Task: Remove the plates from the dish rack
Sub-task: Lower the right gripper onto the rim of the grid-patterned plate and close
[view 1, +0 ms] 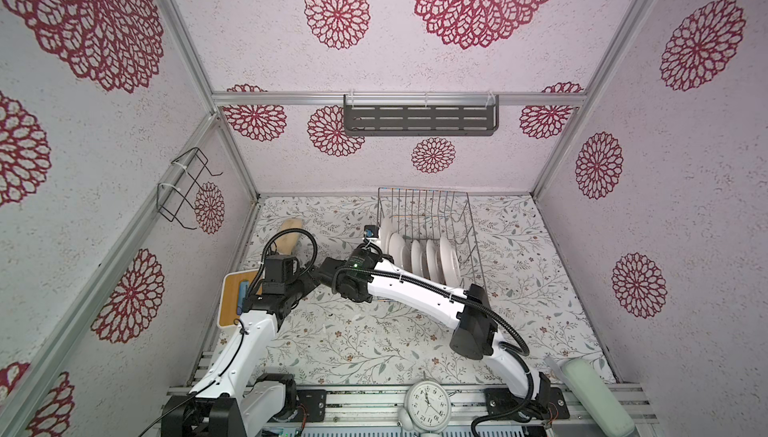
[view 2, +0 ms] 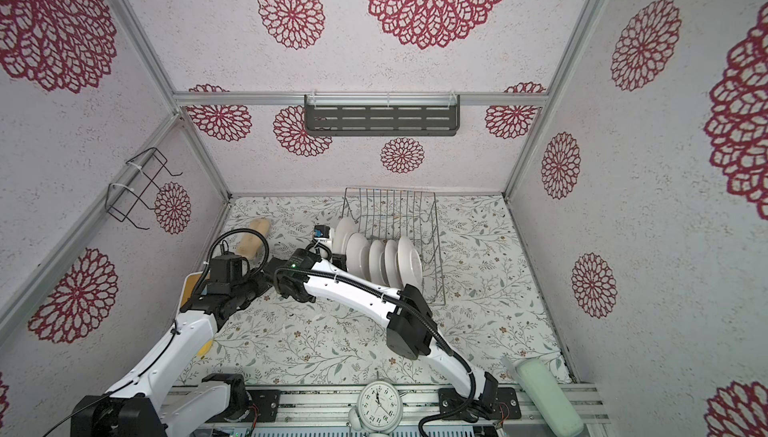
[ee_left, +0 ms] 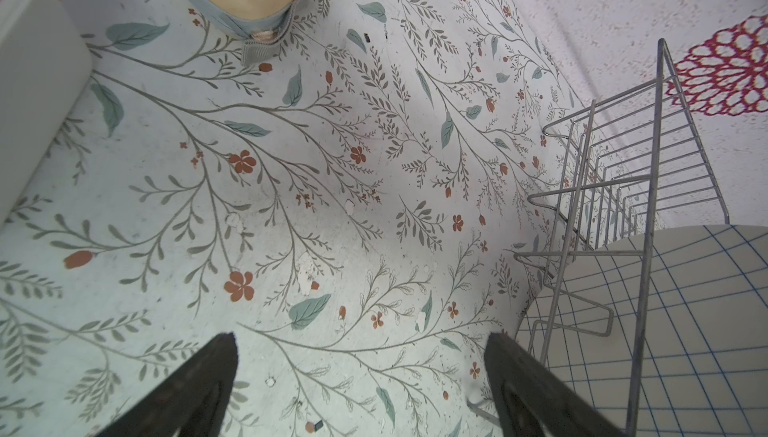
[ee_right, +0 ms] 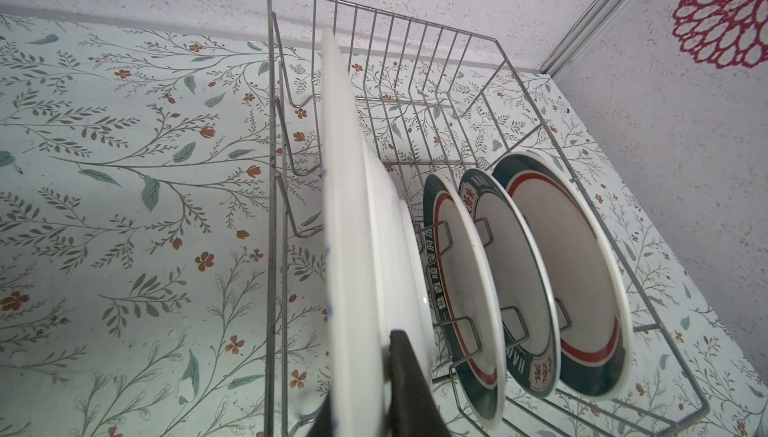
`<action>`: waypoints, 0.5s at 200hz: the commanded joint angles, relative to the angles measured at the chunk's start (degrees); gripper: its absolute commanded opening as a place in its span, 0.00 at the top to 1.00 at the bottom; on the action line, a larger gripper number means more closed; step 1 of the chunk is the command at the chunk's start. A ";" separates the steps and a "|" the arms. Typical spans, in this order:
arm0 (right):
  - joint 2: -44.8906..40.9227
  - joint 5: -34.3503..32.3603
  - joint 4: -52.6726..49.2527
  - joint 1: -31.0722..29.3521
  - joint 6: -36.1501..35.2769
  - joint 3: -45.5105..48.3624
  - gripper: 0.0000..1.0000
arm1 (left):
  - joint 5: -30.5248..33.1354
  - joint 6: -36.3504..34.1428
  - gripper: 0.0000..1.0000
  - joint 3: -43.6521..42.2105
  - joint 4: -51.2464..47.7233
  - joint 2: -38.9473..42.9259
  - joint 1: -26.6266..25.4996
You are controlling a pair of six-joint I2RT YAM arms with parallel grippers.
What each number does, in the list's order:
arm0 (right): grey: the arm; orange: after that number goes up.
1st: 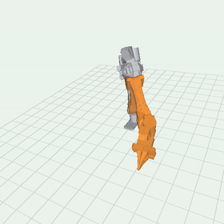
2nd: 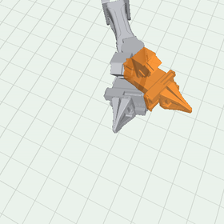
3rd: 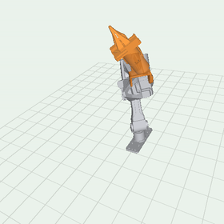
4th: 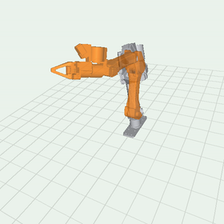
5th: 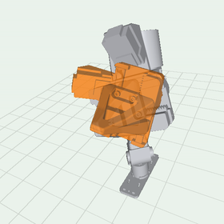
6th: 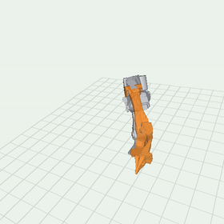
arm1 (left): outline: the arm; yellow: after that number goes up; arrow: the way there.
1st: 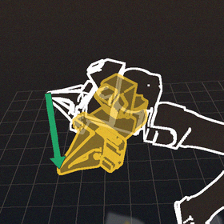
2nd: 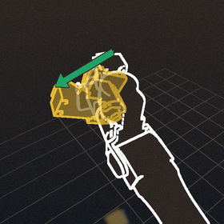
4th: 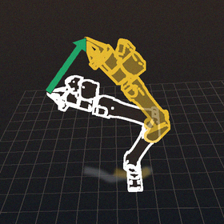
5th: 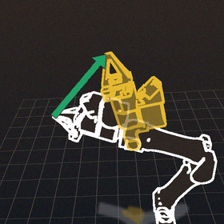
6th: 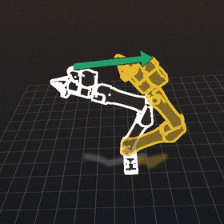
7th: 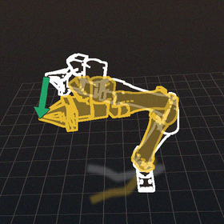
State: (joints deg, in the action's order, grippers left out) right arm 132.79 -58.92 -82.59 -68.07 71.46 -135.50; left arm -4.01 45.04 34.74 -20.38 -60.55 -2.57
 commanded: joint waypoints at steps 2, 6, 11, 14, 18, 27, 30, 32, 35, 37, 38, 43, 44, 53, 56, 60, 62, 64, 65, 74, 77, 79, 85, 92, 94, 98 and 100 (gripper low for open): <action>-0.51 -6.39 -3.82 -0.35 6.07 -0.36 0.87 | -0.36 -0.84 0.03 0.94 1.11 -0.46 0.45; -0.60 -6.39 -3.78 -0.31 5.99 -0.34 0.87 | -0.30 -0.82 0.03 0.95 1.12 -0.45 0.46; -0.53 -6.39 -3.73 -0.35 5.90 -0.38 0.87 | -0.34 -0.83 0.03 1.00 1.07 -0.44 0.46; -0.61 -6.54 -3.72 -0.31 5.77 -0.38 0.87 | -0.35 -0.83 0.03 0.95 1.11 -0.44 0.45; -0.69 -6.57 -3.72 -0.31 5.68 -0.38 0.87 | -0.30 -0.83 0.03 0.91 1.13 -0.49 0.46; -0.73 -6.71 -3.68 -0.37 5.34 -0.41 0.87 | -0.30 -0.81 0.03 0.89 1.07 -0.51 0.46; -0.77 -6.80 -3.64 -0.39 5.23 -0.40 0.88 | -0.30 -0.82 0.03 0.92 1.06 -0.55 0.46; -0.76 -6.86 -3.57 -0.39 5.13 -0.45 0.88 | -0.34 -0.83 0.03 0.89 1.16 -0.53 0.46; -0.78 -6.90 -3.63 -0.40 5.06 -0.42 0.88 | -0.37 -0.83 0.03 0.90 1.11 -0.53 0.46; -0.78 -6.95 -3.61 -0.46 5.00 -0.39 0.88 | -0.38 -0.83 0.03 0.93 1.11 -0.53 0.46; -0.78 -6.98 -3.53 -0.47 4.91 -0.43 0.88 | -0.38 -0.83 0.03 0.94 1.16 -0.53 0.46; -0.88 -7.08 -3.54 -0.41 4.79 -0.43 0.88 | -0.38 -0.83 0.03 0.92 1.20 -0.60 0.46; -0.92 -7.08 -3.50 -0.40 4.72 -0.45 0.89 | -0.38 -0.83 0.03 0.93 1.21 -0.61 0.46; -1.01 -7.28 -3.39 -0.44 4.27 -0.44 0.90 | -0.50 -0.83 0.03 0.94 1.28 -0.64 0.46; -1.03 -7.40 -3.31 -0.44 4.22 -0.46 0.90 | -0.49 -0.83 0.03 0.92 1.23 -0.64 0.44; -1.02 -7.39 -3.22 -0.48 4.13 -0.47 0.90 | -0.52 -0.83 0.03 0.96 1.30 -0.62 0.45; -1.10 -7.47 -3.20 -0.48 3.95 -0.49 0.91 | -0.48 -0.83 0.03 0.99 1.31 -0.62 0.46; -1.08 -7.47 -3.22 -0.48 3.88 -0.47 0.91 | -0.47 -0.83 0.03 0.95 1.31 -0.62 0.46; -1.08 -7.46 -3.16 -0.48 3.83 -0.51 0.91 | -0.47 -0.83 0.03 0.95 1.31 -0.62 0.46; -1.20 -7.66 -2.79 -0.53 3.24 -0.62 0.91 | -0.60 -0.74 0.03 0.94 1.27 -0.62 0.45; -1.28 -7.70 -2.74 -0.55 3.07 -0.58 0.92 | -0.57 -0.74 0.03 0.94 1.30 -0.62 0.46; -1.30 -7.75 -2.66 -0.57 2.89 -0.56 0.92 | -0.56 -0.74 0.03 0.90 1.31 -0.64 0.46; -1.40 -7.89 -2.42 -0.57 2.51 -0.69 0.92 | -0.56 -0.73 0.03 0.93 1.31 -0.70 0.46; -1.58 -8.14 -2.23 -0.66 2.09 -0.72 0.92 | -0.65 -0.74 0.03 0.94 1.31 -0.71 0.41; -1.62 -8.21 -2.19 -0.66 1.99 -0.68 0.92 | -0.65 -0.74 0.03 0.94 1.24 -0.75 0.43; -1.77 -8.42 -2.20 -0.66 1.74 -0.70 0.93 | -0.67 -0.66 0.03 0.94 1.36 -0.72 0.46; -1.77 -8.46 -2.09 -0.66 1.70 -0.65 0.93 | -0.65 -0.65 0.03 0.94 1.39 -0.71 0.46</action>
State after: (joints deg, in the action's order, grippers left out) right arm 132.79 -59.61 -82.85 -68.31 69.78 -135.50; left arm -4.14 45.04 34.74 -20.38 -60.88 -2.57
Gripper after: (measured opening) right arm 0.111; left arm 0.974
